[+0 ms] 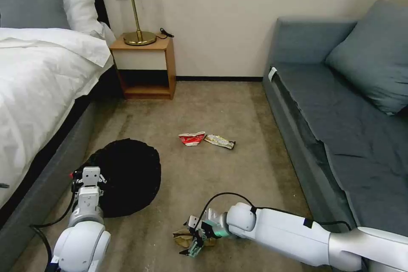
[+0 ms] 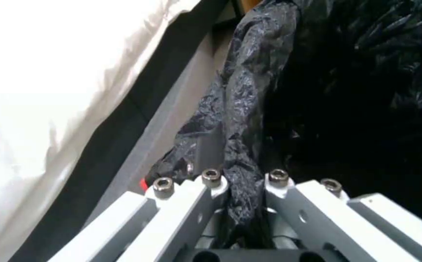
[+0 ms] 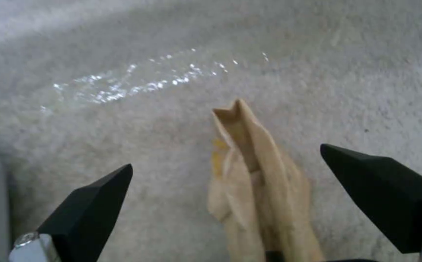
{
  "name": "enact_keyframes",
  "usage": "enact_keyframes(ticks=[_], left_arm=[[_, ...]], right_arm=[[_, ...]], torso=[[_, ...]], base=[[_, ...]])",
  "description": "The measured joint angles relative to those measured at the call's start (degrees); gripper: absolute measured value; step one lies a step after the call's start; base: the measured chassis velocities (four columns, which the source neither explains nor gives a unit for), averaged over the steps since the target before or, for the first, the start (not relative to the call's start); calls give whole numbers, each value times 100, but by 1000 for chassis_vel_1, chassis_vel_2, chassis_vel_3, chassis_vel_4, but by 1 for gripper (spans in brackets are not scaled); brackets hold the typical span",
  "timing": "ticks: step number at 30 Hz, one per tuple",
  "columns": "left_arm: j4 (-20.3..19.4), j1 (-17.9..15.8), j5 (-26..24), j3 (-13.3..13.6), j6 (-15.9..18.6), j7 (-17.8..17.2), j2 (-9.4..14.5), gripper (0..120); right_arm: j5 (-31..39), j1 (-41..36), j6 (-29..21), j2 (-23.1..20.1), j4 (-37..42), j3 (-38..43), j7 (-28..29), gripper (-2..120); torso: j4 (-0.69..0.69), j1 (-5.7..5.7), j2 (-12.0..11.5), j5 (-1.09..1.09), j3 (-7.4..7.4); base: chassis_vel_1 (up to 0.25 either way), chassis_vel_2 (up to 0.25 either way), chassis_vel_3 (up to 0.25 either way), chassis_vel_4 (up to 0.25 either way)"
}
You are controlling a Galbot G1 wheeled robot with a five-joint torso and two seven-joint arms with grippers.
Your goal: Pick up the trash bin, then pick up the garbage on the floor and place it into the trash bin.
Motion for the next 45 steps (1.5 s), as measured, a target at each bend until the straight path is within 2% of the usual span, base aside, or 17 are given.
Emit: enact_keyframes(ticks=[12,19,20,21,25,26,29,31,35,36,39,45], left_arm=[[16,-1,30,27,-27,7,-117,0],[16,-20,34,24,-27,16,-139,0],[16,-22,34,19,-27,19,-137,0],[16,-22,34,19,-27,19,-137,0],[31,-40,30,12,-27,23,-149,0],[31,-40,30,12,-27,23,-149,0],[59,-44,29,31,-28,29,-175,0],[63,-45,29,34,-29,31,-179,0],[82,-54,29,33,-49,39,-178,0],[82,-54,29,33,-49,39,-178,0],[89,-54,29,33,-66,48,-177,0],[112,-57,31,42,-80,60,-175,0]], right_arm=[[-541,5,115,307,-634,101,-179,98],[-846,-30,125,403,-884,194,-326,72],[-852,-36,125,402,-884,198,-339,67],[-852,-36,125,402,-884,198,-339,67],[-855,-61,132,416,-881,213,-362,48],[-855,-61,132,416,-881,213,-362,48],[-854,-70,138,432,-879,218,-393,35],[-852,-70,139,434,-876,224,-399,32],[-846,-70,151,440,-866,252,-405,12],[-846,-70,151,440,-866,252,-405,12],[-841,-84,159,420,-820,304,-408,0],[-830,-97,172,312,-711,548,-411,0]], torso=[[0,0,0,-1,0],[0,0,0,0,0],[0,0,0,0,0],[0,0,0,0,0],[0,0,0,0,0],[0,0,0,0,0],[0,0,0,0,0],[0,0,0,0,0],[0,0,0,0,0],[0,0,0,0,0],[0,0,0,0,0],[0,0,0,1,0]], base=[[0,0,0,0],[0,0,0,0],[0,0,0,0],[0,0,0,0],[0,0,0,0],[0,0,0,0],[0,0,0,0],[0,0,0,0],[0,0,0,0],[0,0,0,0],[0,0,0,0],[0,0,0,0]])
